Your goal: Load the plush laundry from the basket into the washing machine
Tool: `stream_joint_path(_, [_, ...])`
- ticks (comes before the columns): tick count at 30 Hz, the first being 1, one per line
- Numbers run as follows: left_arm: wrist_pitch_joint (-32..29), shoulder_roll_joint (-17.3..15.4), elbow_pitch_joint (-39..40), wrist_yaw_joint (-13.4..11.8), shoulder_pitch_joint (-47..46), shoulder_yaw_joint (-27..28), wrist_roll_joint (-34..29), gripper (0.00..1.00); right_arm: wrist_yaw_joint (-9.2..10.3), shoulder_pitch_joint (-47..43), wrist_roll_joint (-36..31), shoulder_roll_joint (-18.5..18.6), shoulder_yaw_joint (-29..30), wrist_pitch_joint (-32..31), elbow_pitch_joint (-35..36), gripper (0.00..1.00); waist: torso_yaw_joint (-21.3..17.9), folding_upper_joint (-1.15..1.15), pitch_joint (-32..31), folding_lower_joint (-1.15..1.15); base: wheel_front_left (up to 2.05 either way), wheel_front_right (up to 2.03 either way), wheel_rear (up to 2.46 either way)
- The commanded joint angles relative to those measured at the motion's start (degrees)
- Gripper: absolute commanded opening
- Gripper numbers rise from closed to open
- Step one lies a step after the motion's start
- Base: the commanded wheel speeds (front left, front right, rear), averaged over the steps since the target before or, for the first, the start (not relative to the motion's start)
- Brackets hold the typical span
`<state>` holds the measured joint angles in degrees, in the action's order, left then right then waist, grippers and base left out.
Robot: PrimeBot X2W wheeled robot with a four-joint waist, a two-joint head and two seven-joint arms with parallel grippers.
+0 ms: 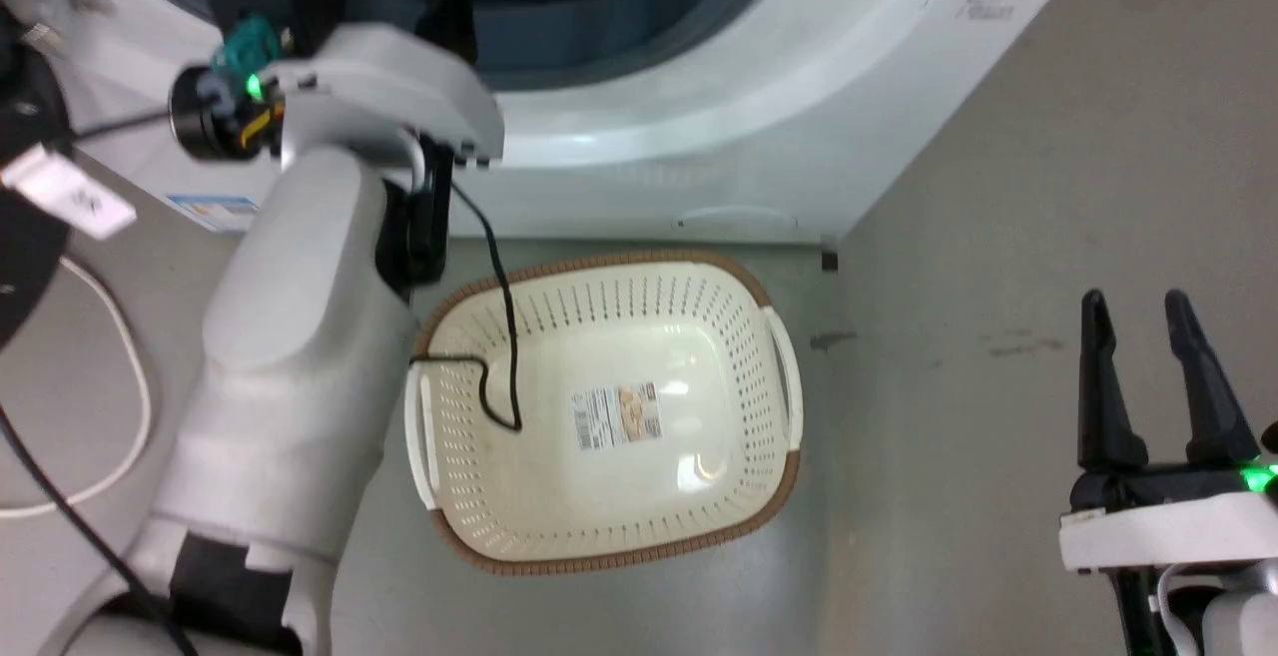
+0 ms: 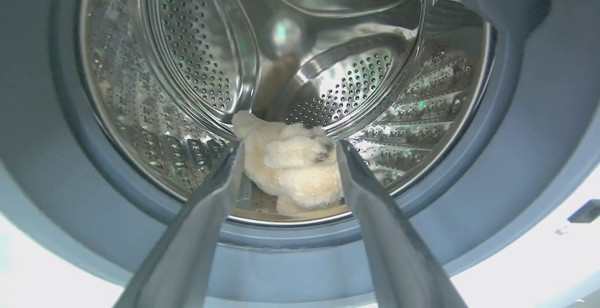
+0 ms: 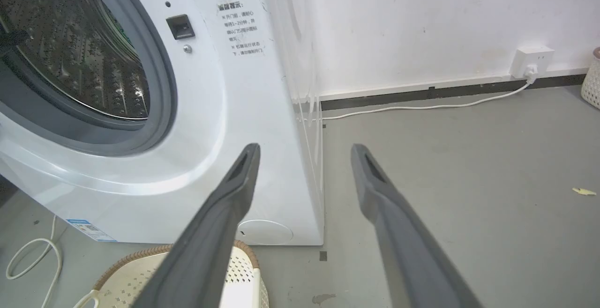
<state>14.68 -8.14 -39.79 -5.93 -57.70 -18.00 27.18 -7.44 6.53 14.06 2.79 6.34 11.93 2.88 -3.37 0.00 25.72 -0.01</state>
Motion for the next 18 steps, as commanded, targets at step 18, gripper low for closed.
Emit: stream_joint_path(18, [0.22, -2.87, 14.41, -2.68, 25.26, 3.83, -0.19, 1.0, -0.05, -6.39, -1.39, 0.09, -1.38, -0.19, -2.39, 1.0, 1.39, 0.0, -16.13, 0.01, 0.0, 0.0, 0.0])
